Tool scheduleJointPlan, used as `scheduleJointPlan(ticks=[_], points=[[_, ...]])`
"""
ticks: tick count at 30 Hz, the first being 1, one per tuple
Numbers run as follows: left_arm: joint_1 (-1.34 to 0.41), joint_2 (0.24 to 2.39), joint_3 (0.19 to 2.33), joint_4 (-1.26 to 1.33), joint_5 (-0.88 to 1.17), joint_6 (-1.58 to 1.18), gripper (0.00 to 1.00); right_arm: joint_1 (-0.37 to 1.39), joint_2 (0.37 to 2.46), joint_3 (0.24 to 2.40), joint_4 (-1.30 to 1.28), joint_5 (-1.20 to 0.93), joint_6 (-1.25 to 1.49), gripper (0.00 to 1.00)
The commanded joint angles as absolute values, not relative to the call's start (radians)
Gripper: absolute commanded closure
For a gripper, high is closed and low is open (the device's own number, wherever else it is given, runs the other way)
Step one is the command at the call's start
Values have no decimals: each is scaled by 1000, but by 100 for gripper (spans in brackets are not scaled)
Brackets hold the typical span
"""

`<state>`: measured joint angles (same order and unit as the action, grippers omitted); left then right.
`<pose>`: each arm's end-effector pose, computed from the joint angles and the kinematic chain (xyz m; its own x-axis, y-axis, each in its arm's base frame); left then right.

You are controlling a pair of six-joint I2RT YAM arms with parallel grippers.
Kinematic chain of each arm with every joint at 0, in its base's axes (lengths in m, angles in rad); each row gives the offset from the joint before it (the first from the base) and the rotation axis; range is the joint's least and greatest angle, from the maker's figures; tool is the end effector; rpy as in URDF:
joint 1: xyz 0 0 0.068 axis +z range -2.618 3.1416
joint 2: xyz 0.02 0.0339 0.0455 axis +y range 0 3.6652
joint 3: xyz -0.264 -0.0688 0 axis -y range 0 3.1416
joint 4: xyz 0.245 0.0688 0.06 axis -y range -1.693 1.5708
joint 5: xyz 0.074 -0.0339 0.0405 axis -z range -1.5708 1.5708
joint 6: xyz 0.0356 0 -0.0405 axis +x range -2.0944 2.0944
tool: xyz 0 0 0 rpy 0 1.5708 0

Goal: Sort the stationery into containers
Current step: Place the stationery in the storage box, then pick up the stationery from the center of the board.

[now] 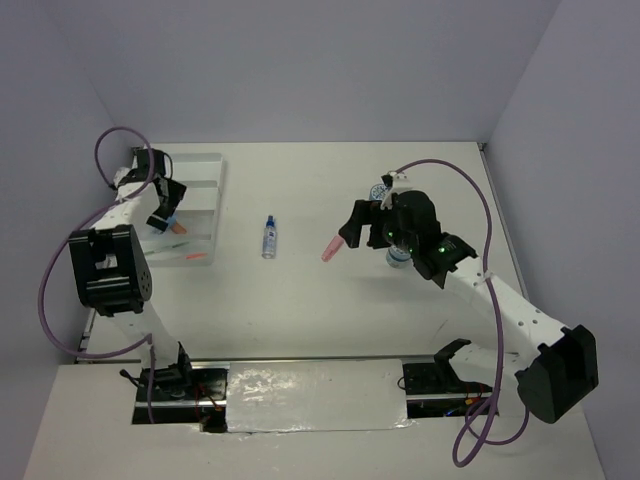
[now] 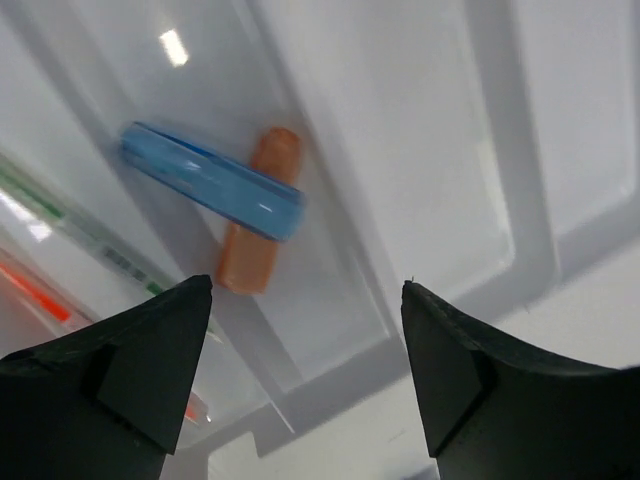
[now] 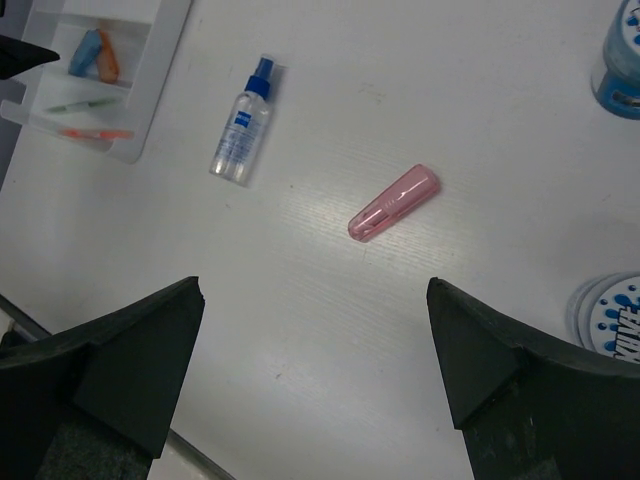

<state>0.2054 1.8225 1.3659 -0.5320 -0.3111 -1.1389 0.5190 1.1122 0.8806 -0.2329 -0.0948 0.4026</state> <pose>0.3810 0.0905 0.2249 -0.0163 -0.8865 -0.4624 -0.8929 0.2210 -0.3923 0.2182 0.1285 0.3034 -0.5801 0.1178 -0.8059 -0.3695 0.8437 0.3893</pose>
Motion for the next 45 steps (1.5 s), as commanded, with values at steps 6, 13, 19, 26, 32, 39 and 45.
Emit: scheduleJointPlan(ticks=[6, 13, 19, 26, 32, 39, 45], points=[[-325, 1736, 1436, -251, -141, -687, 7, 514, 965, 1003, -369, 194, 426, 0], [-699, 1881, 1465, -137, -47, -372, 8, 503, 804, 1071, -520, 327, 387, 0], [-762, 1973, 1520, -187, -107, -334, 8, 505, 735, 1066, -534, 229, 351, 0], [-761, 2081, 1562, -199, -129, -275, 14, 505, 733, 1040, -512, 169, 336, 0], [-761, 2151, 1594, -222, -120, -284, 26, 503, 736, 1032, -502, 158, 331, 0], [-761, 2174, 1580, -227, -124, -288, 45, 505, 735, 1031, -494, 144, 330, 0], [-759, 2116, 1550, -258, -158, -299, 98, 505, 735, 1028, -483, 144, 330, 0]])
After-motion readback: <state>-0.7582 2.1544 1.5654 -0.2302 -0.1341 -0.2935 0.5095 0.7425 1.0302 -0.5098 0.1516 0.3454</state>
